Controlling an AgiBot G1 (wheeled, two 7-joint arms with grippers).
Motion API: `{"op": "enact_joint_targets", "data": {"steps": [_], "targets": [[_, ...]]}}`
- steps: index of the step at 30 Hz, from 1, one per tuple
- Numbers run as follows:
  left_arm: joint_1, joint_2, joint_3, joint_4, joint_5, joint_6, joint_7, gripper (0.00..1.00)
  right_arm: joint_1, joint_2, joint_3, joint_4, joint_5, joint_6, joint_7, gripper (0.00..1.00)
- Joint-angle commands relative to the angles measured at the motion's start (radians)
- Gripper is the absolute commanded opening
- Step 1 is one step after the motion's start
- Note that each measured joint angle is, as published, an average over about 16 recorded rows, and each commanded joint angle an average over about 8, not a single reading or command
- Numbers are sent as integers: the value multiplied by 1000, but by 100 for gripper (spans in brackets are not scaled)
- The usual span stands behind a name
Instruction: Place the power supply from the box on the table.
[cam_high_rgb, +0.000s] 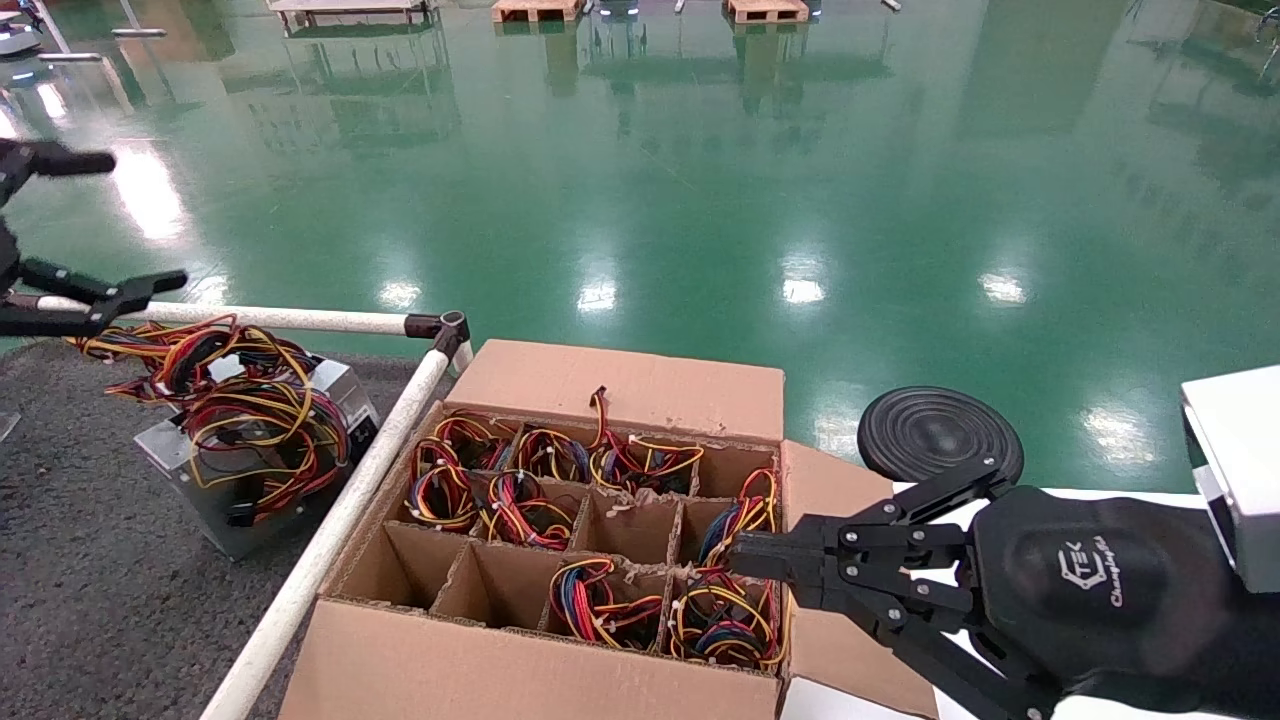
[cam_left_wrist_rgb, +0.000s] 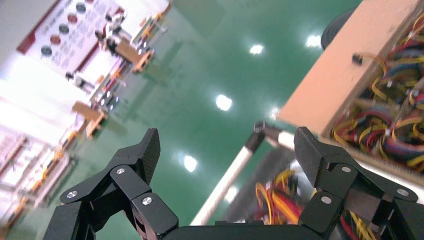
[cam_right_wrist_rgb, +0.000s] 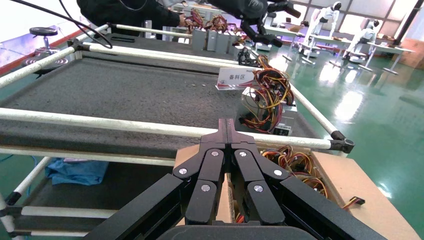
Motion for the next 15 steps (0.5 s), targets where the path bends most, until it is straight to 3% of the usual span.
{"op": "enact_joint_targets", "data": {"steps": [1, 6, 8, 15], "targets": [[-13, 7, -6, -12, 1, 6, -2, 100, 0, 0, 0, 0, 0, 0, 0, 21], [1, 32, -14, -39, -46, 19, -11, 100, 0, 0, 0, 0, 0, 0, 0, 84], [11, 41, -17, -48, -67, 24, -14, 100, 0, 0, 0, 0, 0, 0, 0, 100], [35, 63, -24, -67, -111, 34, -21, 100, 0, 0, 0, 0, 0, 0, 0, 100]]}}
